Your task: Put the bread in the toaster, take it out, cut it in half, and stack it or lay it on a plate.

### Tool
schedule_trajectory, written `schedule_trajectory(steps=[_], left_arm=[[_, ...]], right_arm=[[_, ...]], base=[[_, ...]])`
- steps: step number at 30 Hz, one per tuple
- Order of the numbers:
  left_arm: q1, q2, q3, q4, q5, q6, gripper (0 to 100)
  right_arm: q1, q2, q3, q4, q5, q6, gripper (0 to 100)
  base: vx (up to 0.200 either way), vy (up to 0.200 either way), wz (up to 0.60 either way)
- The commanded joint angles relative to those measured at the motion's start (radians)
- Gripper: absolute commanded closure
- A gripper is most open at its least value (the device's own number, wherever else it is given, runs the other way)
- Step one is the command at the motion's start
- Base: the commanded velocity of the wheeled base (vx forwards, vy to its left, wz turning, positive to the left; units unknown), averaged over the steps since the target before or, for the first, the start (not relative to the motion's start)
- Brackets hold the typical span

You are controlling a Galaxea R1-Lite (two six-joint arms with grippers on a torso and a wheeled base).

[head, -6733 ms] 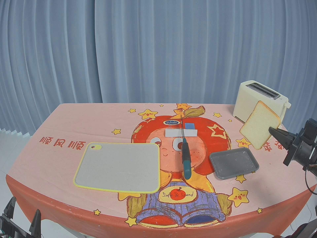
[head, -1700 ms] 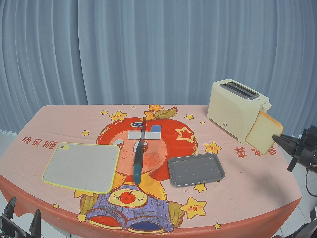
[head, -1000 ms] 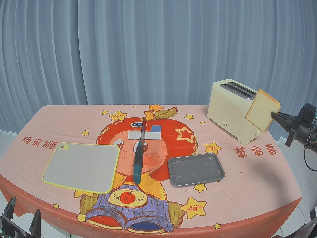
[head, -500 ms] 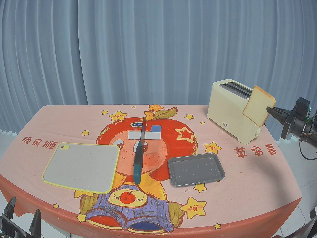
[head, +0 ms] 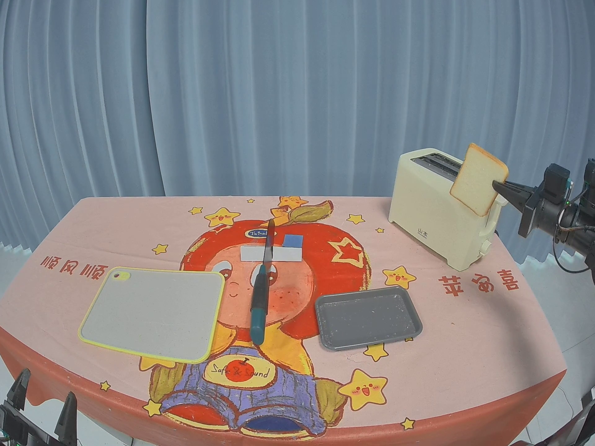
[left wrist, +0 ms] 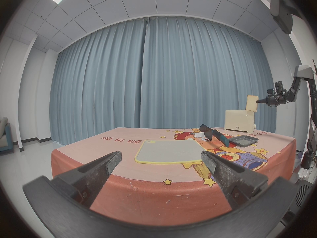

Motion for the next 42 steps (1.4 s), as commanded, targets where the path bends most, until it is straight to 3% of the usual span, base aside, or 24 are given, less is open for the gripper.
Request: schedule_trajectory(steps=[1,5,14,23,42], left_arm=[[0.000,-0.016,0.018,0.000,0.000,0.000,0],[0.000,-0.016,0.018,0.000,0.000,0.000,0],[0.000,-0.016,0.018,0.000,0.000,0.000,0],[0.000,-0.016,0.018,0.000,0.000,0.000,0],[0.000,-0.016,0.018,0.000,0.000,0.000,0]], right_arm=[[0.000,0.031,-0.063,0.001,0.000,0.005,100],[0.000,0.086,-0.155,0.000,0.000,0.032,100],[-0.018,0.220,-0.293,-0.005,-0.001,0.029,100],[-0.033,0.356,-0.364,-0.163,0.000,0.034,100],[-0.023,0.356,-0.333,-0.165,-0.006,0.052,100]], base=[[0.000,0.000,0.00],[0.000,0.000,0.00],[0.000,0.000,0.00],[0.000,0.000,0.00],[0.000,0.000,0.00]])
